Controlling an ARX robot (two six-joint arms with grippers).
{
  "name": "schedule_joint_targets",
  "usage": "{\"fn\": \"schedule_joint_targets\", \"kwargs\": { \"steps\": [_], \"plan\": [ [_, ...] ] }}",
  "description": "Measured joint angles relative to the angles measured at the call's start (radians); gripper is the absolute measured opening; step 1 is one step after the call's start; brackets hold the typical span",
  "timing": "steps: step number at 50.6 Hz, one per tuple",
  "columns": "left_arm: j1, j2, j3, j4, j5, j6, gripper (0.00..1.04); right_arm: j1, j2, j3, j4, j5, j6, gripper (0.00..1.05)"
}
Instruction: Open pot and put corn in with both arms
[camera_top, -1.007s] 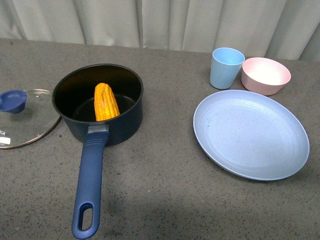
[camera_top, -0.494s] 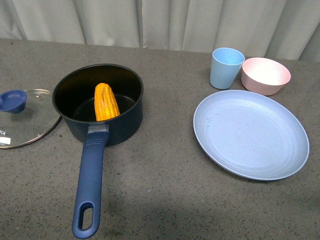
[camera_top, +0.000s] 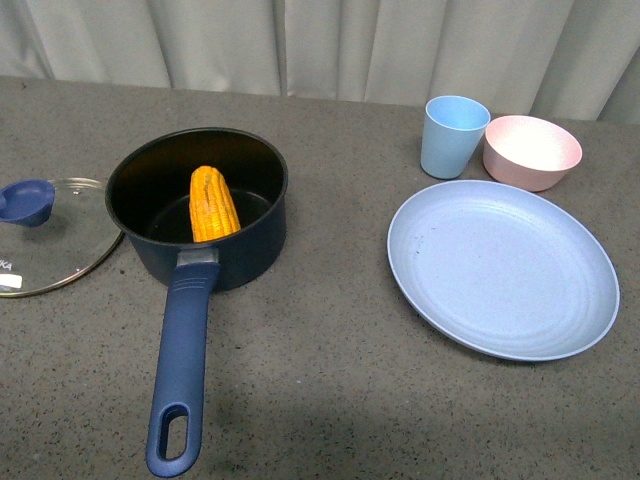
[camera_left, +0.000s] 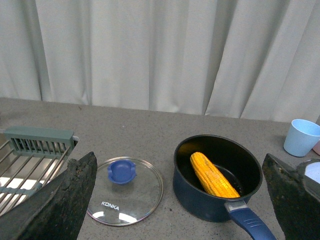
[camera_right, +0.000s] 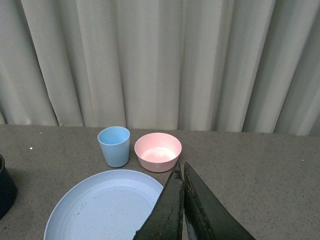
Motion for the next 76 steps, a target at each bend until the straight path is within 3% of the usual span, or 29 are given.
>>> {"fn": "schedule_joint_targets", "kwargs": {
  "steps": [43,47,57,76],
  "plan": [
    [0.0,0.0,0.0,0.0,0.0,0.0,0.98,0.0,-0.258,0.0,-0.253,0.0,0.0,0.01],
    [0.0,0.0,0.0,0.0,0.0,0.0,0.98,0.0,-0.376,0.0,-0.407,-0.002,0.0,0.01],
    [0.0,0.0,0.0,0.0,0.0,0.0,0.98,0.0,-0.428,0.0,-0.429,-0.002,0.0,0.01],
    [0.0,0.0,0.0,0.0,0.0,0.0,0.98,0.0,-0.428,0.0,-0.43,-0.002,0.0,0.57]
  ]
}}
